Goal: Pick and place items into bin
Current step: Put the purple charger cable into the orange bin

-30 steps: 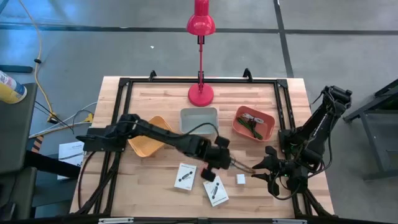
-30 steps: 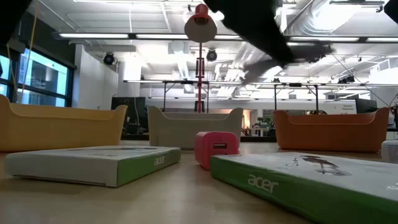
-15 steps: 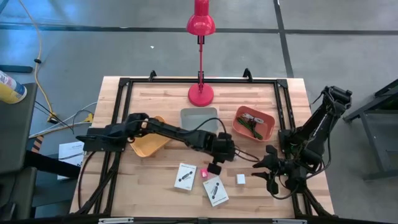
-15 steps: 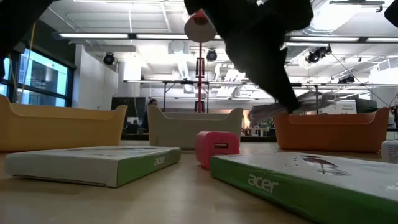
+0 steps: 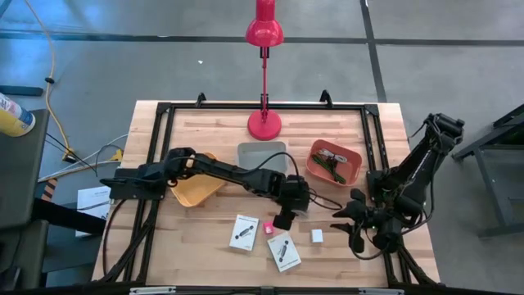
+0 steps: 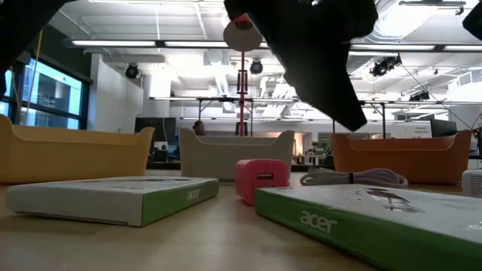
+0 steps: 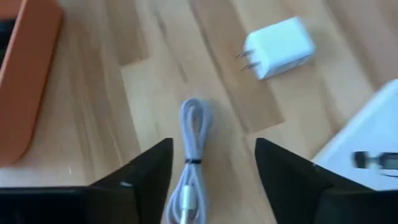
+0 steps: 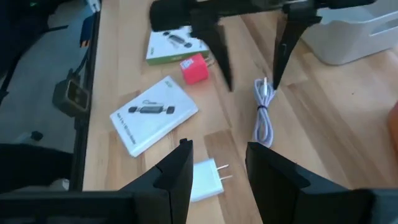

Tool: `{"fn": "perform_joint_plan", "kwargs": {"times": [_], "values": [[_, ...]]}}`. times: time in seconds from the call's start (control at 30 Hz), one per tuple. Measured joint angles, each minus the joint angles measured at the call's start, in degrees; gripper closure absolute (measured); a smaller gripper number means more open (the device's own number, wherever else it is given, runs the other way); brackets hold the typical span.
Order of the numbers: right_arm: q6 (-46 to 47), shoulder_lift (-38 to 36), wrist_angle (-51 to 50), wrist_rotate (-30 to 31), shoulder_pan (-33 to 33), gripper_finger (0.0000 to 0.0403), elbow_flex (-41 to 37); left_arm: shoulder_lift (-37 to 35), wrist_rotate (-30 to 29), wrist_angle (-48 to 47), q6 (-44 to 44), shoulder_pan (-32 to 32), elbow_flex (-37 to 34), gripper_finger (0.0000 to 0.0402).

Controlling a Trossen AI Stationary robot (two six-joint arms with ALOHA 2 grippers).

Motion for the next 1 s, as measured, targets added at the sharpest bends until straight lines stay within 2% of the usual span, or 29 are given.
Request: {"fn": "perform_joint_plan", "kwargs": {"times": [0.1, 0.23, 0.6, 0.8, 1.0], "values": [[-0.42, 0.00, 0.05, 0.14, -2.25, 0.0265, 0.00, -0.57, 1.18, -3.14, 1.87, -0.54, 2.66, 0.0160], [-3.06, 0.60, 1.49, 0.14, -6.04, 0.0265, 0.00, -0.60, -0.30, -10.16, 5.33, -2.34, 6.75, 0.0148], [-6.95, 8.53, 5.89, -2.53, -12.20, 0.0265, 0.00, -3.04, -9.01, -21.46, 10.15, -7.43, 8.26, 0.0176], [-8.64, 14.23, 8.95, -7.67, -14.50, 0.0265, -0.02, -7.31, -10.72, -28.64, 10.35, -7.46, 5.24, 0.0190], [-12.76, 19.69, 16.15, -9.87, -18.43, 0.0265, -0.02, -15.60, -12.78, -30.77, 7.92, -9.34, -1.42, 0.0190]]}}
